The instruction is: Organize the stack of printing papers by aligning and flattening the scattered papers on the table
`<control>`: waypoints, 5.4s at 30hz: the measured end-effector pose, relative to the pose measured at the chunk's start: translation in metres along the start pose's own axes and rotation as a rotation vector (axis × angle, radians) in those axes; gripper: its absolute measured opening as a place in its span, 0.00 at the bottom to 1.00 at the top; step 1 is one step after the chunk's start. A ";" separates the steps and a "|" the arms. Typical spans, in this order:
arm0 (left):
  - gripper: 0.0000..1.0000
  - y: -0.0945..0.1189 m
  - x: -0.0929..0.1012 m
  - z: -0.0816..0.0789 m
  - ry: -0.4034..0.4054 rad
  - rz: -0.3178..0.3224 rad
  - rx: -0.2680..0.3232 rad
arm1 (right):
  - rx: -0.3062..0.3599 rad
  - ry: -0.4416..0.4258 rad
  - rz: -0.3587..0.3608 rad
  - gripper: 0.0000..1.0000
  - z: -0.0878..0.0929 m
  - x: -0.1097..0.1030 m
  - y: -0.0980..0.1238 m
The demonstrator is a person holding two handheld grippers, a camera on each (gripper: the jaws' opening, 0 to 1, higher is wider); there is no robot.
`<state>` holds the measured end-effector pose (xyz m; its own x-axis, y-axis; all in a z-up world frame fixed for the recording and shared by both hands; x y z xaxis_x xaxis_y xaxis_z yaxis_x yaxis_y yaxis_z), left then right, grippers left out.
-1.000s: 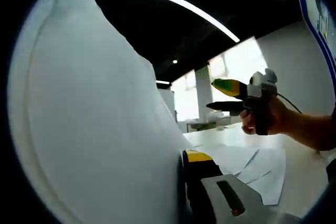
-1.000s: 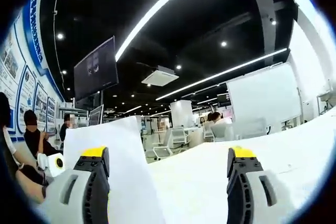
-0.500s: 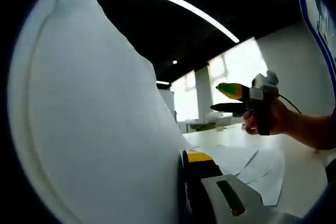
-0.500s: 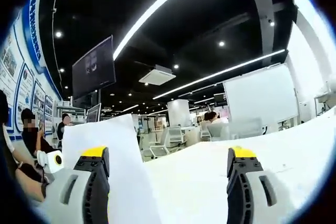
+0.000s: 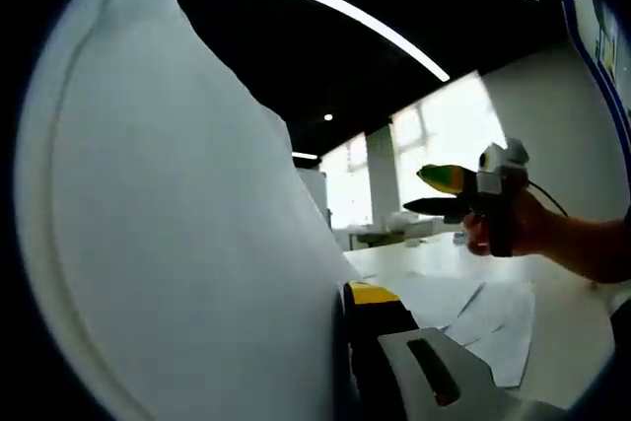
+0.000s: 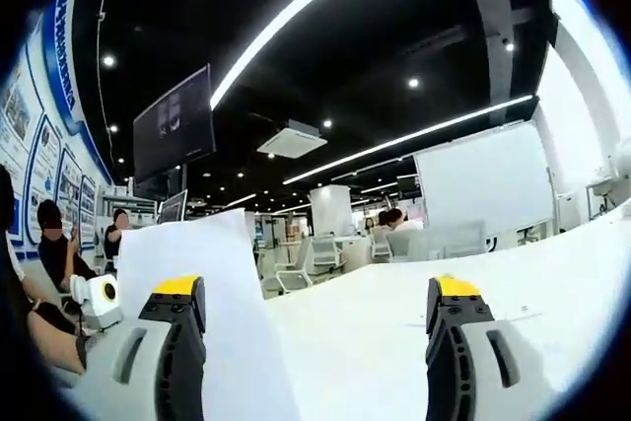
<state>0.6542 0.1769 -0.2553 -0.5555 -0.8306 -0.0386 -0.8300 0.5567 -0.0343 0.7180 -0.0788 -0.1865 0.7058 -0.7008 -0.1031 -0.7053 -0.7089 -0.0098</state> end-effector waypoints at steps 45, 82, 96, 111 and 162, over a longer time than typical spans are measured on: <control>0.10 0.000 -0.004 0.002 0.003 0.000 -0.001 | -0.029 -0.015 0.069 0.88 0.015 0.019 0.046; 0.10 -0.002 -0.002 0.002 0.003 0.003 -0.006 | -0.081 -0.034 0.148 0.87 0.036 0.037 0.078; 0.10 -0.001 -0.002 0.003 0.004 0.003 -0.006 | -0.076 -0.040 0.173 0.87 0.035 0.042 0.089; 0.10 -0.001 -0.003 0.004 0.005 0.005 -0.005 | -0.092 -0.029 0.194 0.87 0.034 0.045 0.105; 0.10 -0.002 -0.003 0.004 0.009 0.001 -0.012 | -0.164 -0.036 0.225 0.87 0.056 0.051 0.112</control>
<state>0.6578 0.1784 -0.2593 -0.5569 -0.8300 -0.0295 -0.8298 0.5576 -0.0220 0.6709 -0.1896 -0.2487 0.5278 -0.8409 -0.1197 -0.8218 -0.5411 0.1784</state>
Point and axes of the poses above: the point that each gripper's makers call its tool centre point, and the gripper's own axes: y roughly backward along the fingers, x roughly to its right, z roughly out of its underside, the point moved 9 cm from there along y, roughly backward along the fingers, and after that the axes turned 11 degrees about -x, right-handed, at the moved point
